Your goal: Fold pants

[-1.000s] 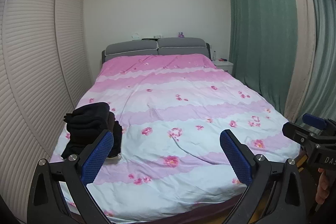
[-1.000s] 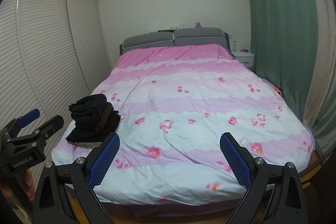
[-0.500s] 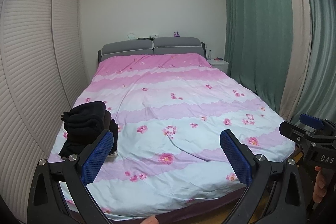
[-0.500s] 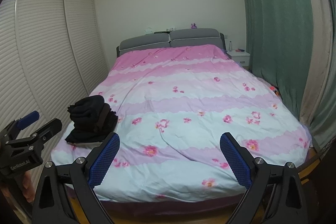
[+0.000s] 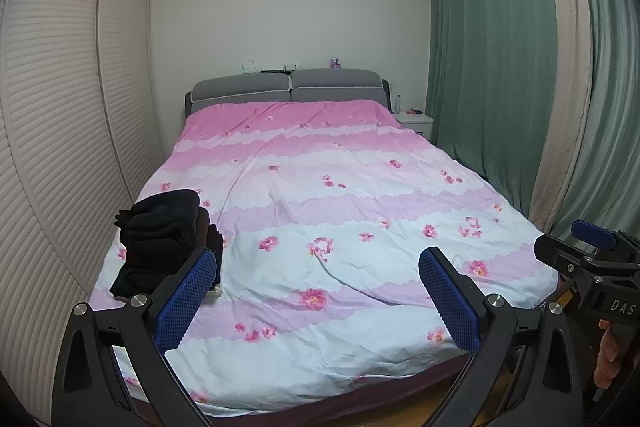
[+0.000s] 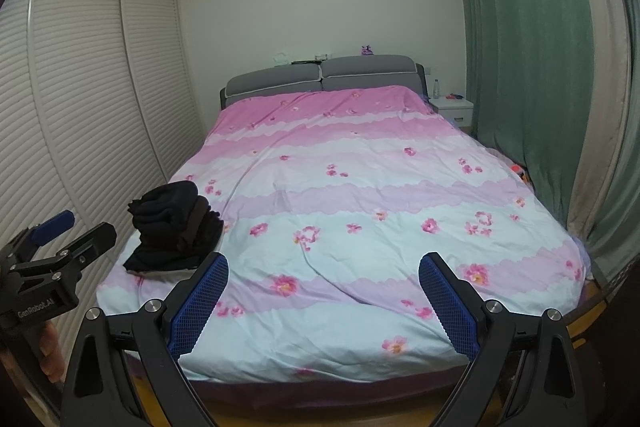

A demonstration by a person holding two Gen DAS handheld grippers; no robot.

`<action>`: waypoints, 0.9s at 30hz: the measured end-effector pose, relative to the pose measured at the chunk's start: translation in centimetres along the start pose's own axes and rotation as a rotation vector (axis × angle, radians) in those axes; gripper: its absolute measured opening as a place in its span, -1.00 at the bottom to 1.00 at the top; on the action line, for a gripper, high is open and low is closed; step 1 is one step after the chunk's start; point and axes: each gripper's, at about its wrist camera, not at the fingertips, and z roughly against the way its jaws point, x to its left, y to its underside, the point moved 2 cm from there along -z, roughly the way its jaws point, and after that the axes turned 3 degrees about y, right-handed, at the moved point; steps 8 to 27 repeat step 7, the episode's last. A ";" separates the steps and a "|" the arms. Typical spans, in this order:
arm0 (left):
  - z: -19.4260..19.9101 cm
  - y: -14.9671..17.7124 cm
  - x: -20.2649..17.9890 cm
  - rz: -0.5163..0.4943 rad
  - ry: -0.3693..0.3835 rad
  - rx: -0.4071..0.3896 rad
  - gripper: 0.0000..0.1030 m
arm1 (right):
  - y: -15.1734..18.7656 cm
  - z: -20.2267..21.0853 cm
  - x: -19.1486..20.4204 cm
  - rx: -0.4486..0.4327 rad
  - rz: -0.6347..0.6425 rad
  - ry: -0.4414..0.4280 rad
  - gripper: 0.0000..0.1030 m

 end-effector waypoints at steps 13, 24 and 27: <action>0.1 0.1 0.2 0.012 -0.001 0.005 1.00 | 0.1 0.3 0.1 -0.002 0.001 0.001 0.88; 0.1 0.1 0.2 0.012 -0.001 0.005 1.00 | 0.1 0.3 0.1 -0.002 0.001 0.001 0.88; 0.1 0.1 0.2 0.012 -0.001 0.005 1.00 | 0.1 0.3 0.1 -0.002 0.001 0.001 0.88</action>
